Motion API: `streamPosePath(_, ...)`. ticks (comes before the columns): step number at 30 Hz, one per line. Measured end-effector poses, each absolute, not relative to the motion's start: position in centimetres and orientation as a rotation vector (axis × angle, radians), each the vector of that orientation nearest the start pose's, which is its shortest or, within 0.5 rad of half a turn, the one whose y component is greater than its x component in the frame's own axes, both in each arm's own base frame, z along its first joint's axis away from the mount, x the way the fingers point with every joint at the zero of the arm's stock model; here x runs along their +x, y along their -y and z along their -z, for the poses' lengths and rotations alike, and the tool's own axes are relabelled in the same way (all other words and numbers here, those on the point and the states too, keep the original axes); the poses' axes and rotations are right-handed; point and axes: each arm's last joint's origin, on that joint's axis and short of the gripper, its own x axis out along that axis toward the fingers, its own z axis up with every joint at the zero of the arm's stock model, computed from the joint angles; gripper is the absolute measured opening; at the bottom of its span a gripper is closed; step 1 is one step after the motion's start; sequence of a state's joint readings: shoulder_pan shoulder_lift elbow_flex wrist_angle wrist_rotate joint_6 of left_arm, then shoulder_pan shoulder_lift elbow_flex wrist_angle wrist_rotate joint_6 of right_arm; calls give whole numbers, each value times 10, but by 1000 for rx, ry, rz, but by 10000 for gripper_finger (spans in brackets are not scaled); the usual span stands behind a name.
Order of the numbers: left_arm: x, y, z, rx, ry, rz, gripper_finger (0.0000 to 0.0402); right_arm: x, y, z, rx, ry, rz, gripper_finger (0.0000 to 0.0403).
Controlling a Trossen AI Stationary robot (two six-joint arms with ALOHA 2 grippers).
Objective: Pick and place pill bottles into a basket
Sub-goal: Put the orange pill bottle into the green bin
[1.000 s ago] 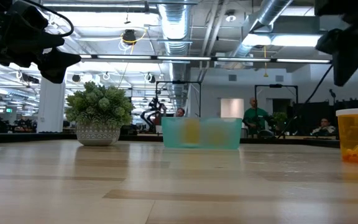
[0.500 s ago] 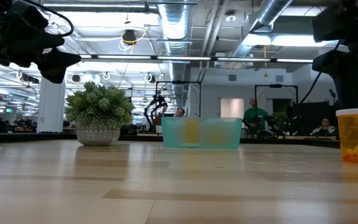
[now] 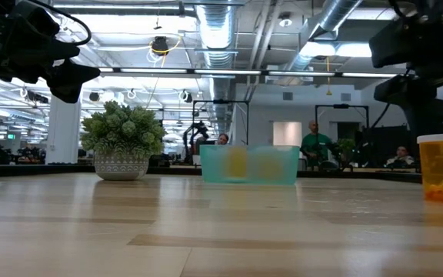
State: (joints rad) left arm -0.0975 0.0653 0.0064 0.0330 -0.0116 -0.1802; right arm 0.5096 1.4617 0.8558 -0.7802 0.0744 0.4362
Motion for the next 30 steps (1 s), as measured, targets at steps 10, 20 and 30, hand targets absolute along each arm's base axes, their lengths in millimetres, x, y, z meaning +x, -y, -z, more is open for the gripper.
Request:
streamPosePath(10,101,10,-164,-178,-34,84,231,218,-105,-188,-15,-1350,-81,193)
streamPosePath(20,101,10,-164,-179,-34,83,231,234,-74,-222,-18,-1221,-70,195)
streamPosePath(30,101,10,-164,-179,-34,83,231,258,-12,-266,-135,-1073,45,200)
